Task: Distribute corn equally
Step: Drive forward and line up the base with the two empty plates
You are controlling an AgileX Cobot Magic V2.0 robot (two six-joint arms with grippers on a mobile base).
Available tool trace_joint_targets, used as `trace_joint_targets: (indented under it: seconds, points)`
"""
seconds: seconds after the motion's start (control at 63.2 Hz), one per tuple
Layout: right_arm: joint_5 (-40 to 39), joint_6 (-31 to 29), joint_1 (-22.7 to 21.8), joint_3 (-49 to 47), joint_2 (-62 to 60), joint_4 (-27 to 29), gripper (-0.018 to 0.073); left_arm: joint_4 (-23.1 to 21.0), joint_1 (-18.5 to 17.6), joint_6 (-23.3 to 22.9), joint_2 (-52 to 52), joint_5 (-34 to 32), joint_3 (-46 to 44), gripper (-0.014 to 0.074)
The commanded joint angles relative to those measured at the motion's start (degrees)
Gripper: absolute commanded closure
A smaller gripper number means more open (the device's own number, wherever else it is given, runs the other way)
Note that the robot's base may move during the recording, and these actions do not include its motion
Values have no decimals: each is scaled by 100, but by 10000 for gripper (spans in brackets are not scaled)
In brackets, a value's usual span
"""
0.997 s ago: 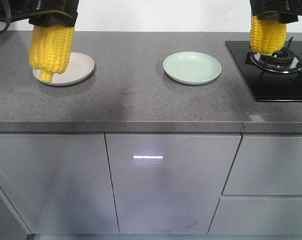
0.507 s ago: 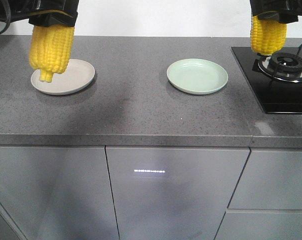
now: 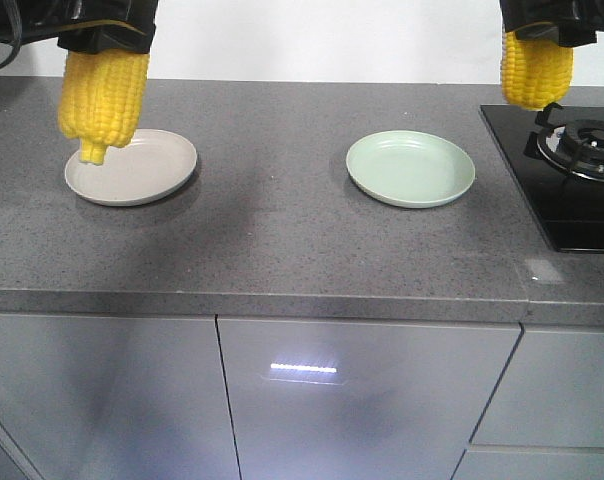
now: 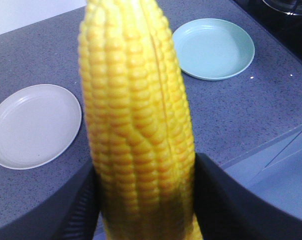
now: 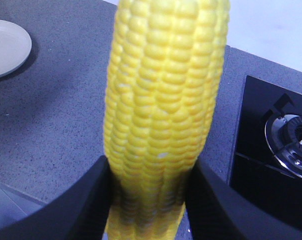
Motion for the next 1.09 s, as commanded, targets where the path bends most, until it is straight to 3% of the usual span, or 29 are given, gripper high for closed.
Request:
trace_joint_targets:
  seconds: [0.0,1.077]
  points:
    - [-411,0,-37,-158,-179,-83,565,8,-23,-50,-178,-356,-163,604]
    - [-411,0,-37,-158,-179,-83,565,8,-23,-50,-178,-356,-163,604]
